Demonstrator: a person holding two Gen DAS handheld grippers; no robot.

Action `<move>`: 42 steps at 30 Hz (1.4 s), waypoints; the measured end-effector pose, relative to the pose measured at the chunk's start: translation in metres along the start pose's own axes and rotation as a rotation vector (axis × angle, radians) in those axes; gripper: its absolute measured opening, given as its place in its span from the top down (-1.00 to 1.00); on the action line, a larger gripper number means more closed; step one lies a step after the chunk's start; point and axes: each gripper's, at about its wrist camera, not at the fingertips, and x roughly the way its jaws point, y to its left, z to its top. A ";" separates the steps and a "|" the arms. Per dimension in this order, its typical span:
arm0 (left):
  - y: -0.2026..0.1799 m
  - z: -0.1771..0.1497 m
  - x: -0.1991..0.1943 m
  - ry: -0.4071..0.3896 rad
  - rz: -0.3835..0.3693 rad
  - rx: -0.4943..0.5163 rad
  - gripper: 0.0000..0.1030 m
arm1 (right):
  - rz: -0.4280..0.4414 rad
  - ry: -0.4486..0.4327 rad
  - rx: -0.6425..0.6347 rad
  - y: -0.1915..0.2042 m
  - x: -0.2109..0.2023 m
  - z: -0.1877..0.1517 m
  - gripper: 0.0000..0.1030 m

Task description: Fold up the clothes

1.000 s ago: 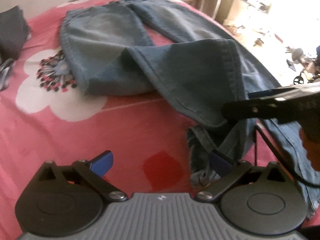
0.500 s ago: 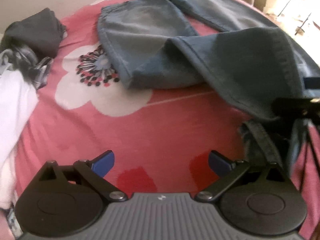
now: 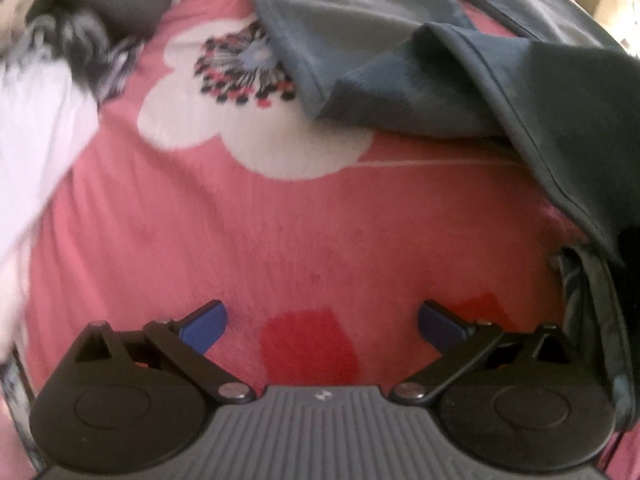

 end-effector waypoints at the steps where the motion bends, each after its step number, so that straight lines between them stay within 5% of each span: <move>1: 0.003 -0.001 0.001 0.005 -0.012 -0.018 -1.00 | -0.003 -0.001 -0.005 0.002 0.000 -0.001 -0.97; 22: 0.000 0.000 0.001 0.020 -0.004 -0.043 -1.00 | 0.104 0.108 0.113 -0.008 -0.005 0.010 -0.90; 33: 0.000 -0.001 0.001 0.017 0.001 -0.044 -1.00 | 0.144 0.147 0.103 -0.002 -0.002 0.007 0.59; 42: -0.001 -0.005 0.002 0.007 0.005 -0.040 -1.00 | 0.381 0.157 0.234 -0.019 -0.014 0.015 0.79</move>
